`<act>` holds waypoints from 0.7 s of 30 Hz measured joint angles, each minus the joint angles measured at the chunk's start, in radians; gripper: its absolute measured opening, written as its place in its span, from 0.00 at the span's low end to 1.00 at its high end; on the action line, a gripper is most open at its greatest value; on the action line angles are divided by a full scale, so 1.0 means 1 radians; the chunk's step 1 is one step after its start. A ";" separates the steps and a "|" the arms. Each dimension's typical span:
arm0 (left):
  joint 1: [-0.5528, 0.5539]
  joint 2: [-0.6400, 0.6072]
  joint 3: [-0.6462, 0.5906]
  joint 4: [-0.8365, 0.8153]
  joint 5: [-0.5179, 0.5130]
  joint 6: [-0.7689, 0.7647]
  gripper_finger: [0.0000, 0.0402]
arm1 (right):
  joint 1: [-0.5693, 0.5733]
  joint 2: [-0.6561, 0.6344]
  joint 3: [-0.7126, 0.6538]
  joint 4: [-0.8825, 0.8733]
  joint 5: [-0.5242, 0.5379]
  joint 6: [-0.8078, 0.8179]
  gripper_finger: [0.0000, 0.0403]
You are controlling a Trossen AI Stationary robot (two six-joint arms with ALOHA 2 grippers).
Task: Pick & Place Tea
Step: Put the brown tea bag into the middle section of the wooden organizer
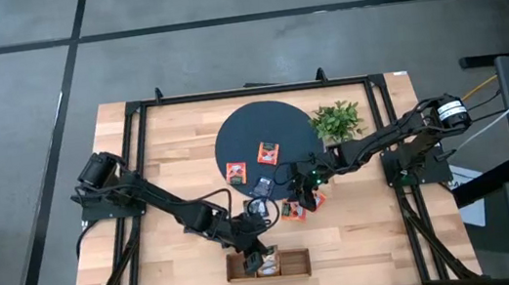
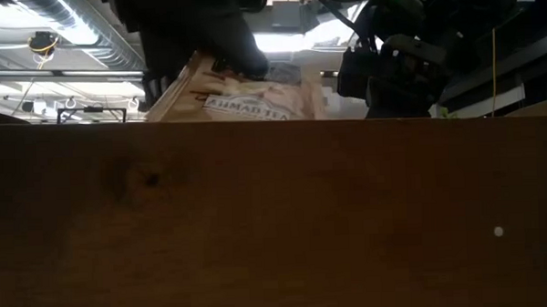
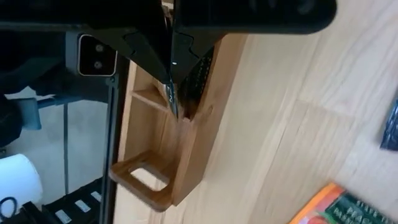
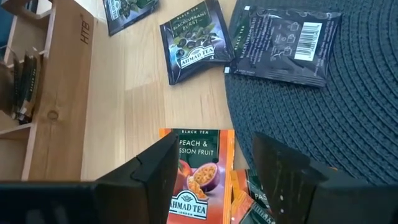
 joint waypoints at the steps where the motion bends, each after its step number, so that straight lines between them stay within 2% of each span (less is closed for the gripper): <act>1: 0.000 0.000 0.000 0.002 0.002 0.009 0.01 | 0.000 0.000 0.000 -0.001 0.000 0.000 0.51; 12: 0.000 0.000 0.000 -0.002 0.013 0.050 0.02 | 0.000 0.000 0.000 -0.001 0.000 -0.001 0.51; 21: 0.000 0.000 0.000 -0.003 0.009 0.076 0.14 | 0.000 0.000 0.000 -0.001 0.000 -0.001 0.51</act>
